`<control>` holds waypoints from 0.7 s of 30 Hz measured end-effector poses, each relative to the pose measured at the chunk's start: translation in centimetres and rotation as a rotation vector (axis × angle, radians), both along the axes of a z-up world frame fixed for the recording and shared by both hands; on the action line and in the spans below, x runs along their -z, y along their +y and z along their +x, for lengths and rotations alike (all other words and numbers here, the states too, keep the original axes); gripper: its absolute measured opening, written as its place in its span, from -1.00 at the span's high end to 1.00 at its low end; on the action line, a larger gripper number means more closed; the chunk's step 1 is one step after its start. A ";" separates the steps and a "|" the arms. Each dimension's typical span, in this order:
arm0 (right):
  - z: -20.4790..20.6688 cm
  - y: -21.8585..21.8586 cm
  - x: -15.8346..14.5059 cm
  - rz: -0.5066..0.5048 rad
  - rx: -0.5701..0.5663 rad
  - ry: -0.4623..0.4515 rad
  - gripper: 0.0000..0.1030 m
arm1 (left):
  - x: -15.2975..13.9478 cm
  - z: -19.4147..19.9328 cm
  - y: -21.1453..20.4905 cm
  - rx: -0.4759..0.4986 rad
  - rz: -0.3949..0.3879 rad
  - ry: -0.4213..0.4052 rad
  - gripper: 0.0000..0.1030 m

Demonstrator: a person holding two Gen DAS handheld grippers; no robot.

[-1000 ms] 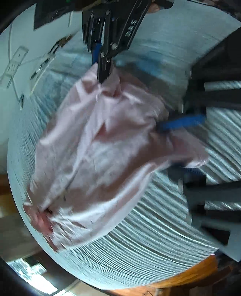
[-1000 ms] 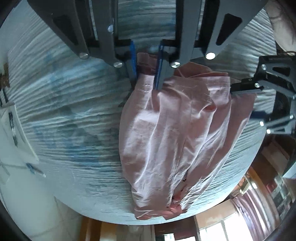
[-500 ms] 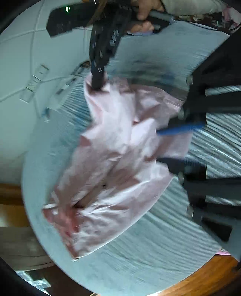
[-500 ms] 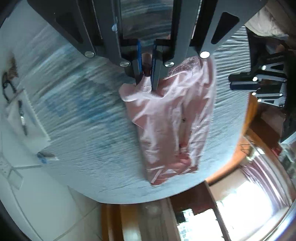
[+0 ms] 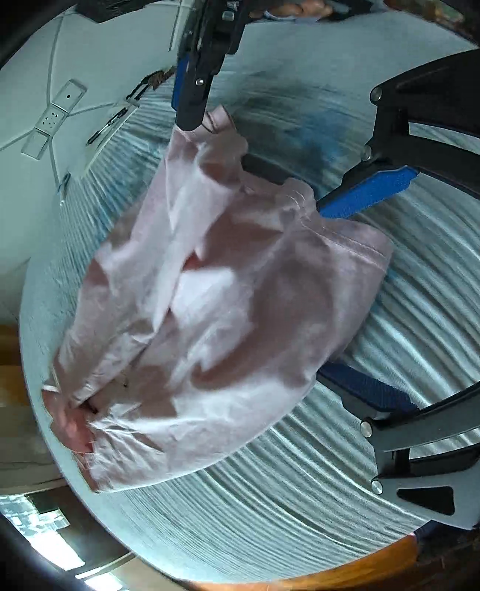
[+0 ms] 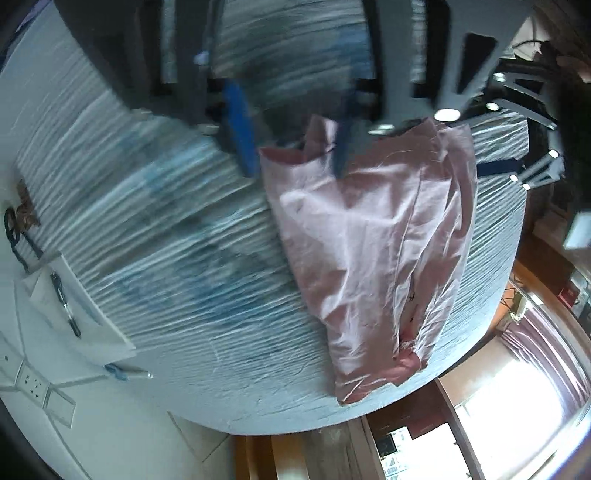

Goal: Fold clothes
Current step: 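Grasp the shirt bottom with the left tool while the right tool grasps it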

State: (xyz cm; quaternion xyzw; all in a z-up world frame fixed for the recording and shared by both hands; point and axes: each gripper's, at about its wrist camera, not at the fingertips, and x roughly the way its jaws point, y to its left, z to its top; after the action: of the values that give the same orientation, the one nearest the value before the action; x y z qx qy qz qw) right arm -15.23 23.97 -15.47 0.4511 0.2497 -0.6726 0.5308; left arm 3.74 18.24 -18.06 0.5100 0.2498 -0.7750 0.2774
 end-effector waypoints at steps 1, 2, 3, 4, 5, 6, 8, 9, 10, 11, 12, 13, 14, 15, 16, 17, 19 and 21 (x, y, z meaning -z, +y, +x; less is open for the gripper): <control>-0.1 -0.1 0.0 -0.005 -0.018 0.001 -0.18 | 0.0 -0.3 0.2 -0.008 -0.019 -0.009 -0.63; -0.1 -0.2 0.1 -0.008 -0.039 0.005 -0.18 | 0.2 -0.7 0.4 -0.013 -0.036 -0.021 -0.70; 0.0 -0.4 0.3 -0.009 -0.058 0.009 -0.18 | 0.3 -1.2 0.5 -0.015 -0.051 -0.032 -0.75; 0.1 -0.6 0.7 -0.007 -0.075 0.011 -0.18 | 0.5 -1.6 0.7 -0.006 -0.059 -0.044 -0.85; 0.2 -0.8 1.1 -0.004 -0.091 0.018 -0.18 | 0.7 -1.9 0.9 0.004 -0.069 -0.057 -0.93; 0.4 -0.9 1.5 -0.003 -0.106 0.024 -0.18 | 1.0 -2.0 0.9 0.006 -0.073 -0.062 -0.96; 1.0 -1.0 2.1 -0.009 -0.137 0.033 -0.18 | 1.1 -2.2 1.0 -0.006 -0.075 -0.058 -0.98; 1.3 -1.1 2.5 -0.008 -0.151 0.049 -0.18 | 1.1 -2.2 1.0 -0.007 -0.073 -0.057 -0.98; 1.7 -1.1 2.8 -0.002 -0.163 0.068 -0.18 | 1.0 -2.1 1.0 -0.008 -0.073 -0.050 -0.95; 2.0 -1.2 3.1 0.004 -0.174 0.086 -0.16 | 0.7 -2.0 1.1 -0.011 -0.080 -0.043 -0.74; 2.3 -1.2 3.4 0.010 -0.186 0.104 -0.11 | 0.4 -1.9 1.1 -0.010 -0.094 -0.038 -0.57; 2.5 -1.2 3.5 0.011 -0.193 0.111 0.04 | 0.0 -1.8 1.1 -0.008 -0.103 -0.031 -0.08; 2.6 -1.2 3.4 0.006 -0.192 0.105 0.45 | -0.4 -1.7 1.0 -0.003 -0.099 -0.021 0.45; 2.6 -1.2 3.2 0.003 -0.185 0.097 0.64 | -0.7 -1.7 0.9 0.005 -0.094 -0.012 0.70; 2.6 -1.3 3.0 0.000 -0.176 0.088 0.76 | -1.0 -1.6 0.7 0.017 -0.083 -0.007 0.79; 2.6 -1.3 2.7 -0.005 -0.169 0.075 0.82 | -1.4 -1.2 0.3 0.024 -0.075 0.000 0.80; 2.6 -1.4 1.3 -0.031 -0.162 0.057 0.83 | -3.0 -0.2 -0.5 0.029 -0.067 0.025 0.80; 2.6 -1.6 -0.3 -0.062 -0.157 0.040 0.83 | -5.0 0.7 -1.2 0.043 -0.090 0.051 0.80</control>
State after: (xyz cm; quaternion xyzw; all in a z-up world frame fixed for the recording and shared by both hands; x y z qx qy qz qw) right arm -12.59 22.38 -15.18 0.3999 0.2741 -0.6452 0.5905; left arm 4.40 17.02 -13.09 0.4825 0.2106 -0.8038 0.2770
